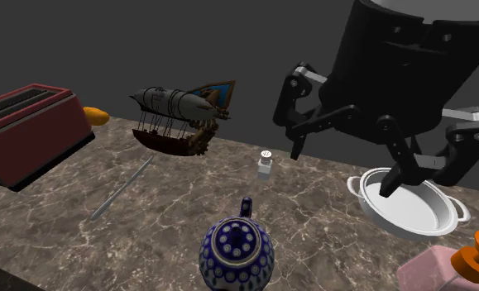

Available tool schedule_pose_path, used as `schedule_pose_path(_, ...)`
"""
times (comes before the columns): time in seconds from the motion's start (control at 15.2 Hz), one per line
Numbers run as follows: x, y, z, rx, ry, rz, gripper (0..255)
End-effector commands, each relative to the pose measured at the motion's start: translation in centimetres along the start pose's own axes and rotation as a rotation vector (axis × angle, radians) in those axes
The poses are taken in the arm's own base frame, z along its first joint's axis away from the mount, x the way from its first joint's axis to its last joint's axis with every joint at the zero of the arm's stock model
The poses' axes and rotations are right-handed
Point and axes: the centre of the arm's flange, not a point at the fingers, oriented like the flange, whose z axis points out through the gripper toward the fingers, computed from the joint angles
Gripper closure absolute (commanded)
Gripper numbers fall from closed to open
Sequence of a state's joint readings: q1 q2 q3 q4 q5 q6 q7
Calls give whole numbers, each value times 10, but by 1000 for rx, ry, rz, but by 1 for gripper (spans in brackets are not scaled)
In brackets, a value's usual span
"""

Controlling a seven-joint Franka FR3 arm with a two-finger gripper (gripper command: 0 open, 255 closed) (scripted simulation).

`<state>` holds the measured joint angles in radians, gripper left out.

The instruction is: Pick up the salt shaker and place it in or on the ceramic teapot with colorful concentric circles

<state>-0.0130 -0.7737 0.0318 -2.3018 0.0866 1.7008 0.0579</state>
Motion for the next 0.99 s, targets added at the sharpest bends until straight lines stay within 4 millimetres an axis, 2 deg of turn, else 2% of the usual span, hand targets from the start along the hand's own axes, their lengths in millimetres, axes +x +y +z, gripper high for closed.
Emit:
schedule_pose_path(0.0,0,0,0,0,0,0,0)
schedule_pose_path(0.92,68,-75,150,-13,79,-42,0)
